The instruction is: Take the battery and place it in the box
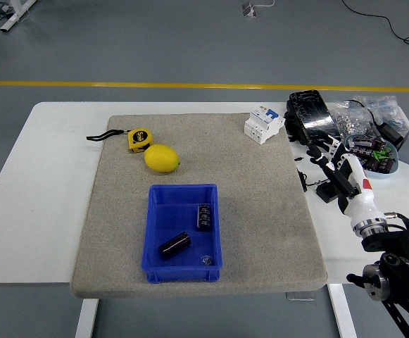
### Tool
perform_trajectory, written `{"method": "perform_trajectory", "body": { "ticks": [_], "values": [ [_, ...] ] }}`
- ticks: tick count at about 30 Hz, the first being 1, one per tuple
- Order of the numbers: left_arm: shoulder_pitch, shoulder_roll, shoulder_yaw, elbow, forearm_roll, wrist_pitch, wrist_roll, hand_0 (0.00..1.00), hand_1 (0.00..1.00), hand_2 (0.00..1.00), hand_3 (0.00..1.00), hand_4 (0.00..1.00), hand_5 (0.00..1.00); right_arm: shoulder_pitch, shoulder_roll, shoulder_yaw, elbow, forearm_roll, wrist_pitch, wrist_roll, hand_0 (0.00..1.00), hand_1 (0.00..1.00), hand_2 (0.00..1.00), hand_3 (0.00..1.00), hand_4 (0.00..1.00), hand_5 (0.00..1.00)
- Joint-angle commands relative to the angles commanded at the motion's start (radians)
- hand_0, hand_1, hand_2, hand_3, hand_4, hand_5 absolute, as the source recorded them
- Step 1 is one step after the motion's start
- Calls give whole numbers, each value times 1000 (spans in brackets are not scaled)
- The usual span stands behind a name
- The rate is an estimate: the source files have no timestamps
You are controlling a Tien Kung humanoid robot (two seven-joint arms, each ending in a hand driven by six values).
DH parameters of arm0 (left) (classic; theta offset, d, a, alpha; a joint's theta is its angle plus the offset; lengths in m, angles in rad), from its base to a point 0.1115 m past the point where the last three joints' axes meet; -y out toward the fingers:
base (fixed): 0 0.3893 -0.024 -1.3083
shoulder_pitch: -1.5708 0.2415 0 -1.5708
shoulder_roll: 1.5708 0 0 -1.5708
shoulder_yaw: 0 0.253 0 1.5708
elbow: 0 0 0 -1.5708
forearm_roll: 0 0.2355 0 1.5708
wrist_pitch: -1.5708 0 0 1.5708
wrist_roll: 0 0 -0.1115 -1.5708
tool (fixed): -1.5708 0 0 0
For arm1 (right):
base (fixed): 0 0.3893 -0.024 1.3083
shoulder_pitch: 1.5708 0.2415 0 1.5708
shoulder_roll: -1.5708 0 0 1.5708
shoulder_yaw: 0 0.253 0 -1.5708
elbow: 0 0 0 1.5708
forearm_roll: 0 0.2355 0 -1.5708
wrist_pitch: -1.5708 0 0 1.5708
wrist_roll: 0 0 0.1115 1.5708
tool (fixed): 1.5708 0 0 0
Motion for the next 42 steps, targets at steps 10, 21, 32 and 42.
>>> {"method": "perform_trajectory", "body": {
  "ticks": [10, 21, 32, 42],
  "values": [
    [-5, 4, -1, -1, 38, -7, -1, 581, 586, 591, 574, 631, 575, -47, 19, 24, 20, -21, 0, 36, 855, 846, 868, 896, 998, 835],
    [1, 6, 28, -7, 26, -12, -14, 579, 615, 592, 576, 631, 574, -82, 22, 58, 35, -29, 7, 56, 870, 854, 876, 905, 998, 845],
    [-2, -1, 61, -3, -22, -1, -35, 578, 602, 591, 575, 632, 575, -80, 19, 68, 37, -31, 5, 50, 874, 852, 877, 909, 998, 848],
    [21, -9, 180, 8, -198, 33, -109, 576, 598, 593, 573, 633, 576, -89, 15, 62, 31, -32, 3, 32, 875, 851, 874, 903, 998, 847]
  ]
}}
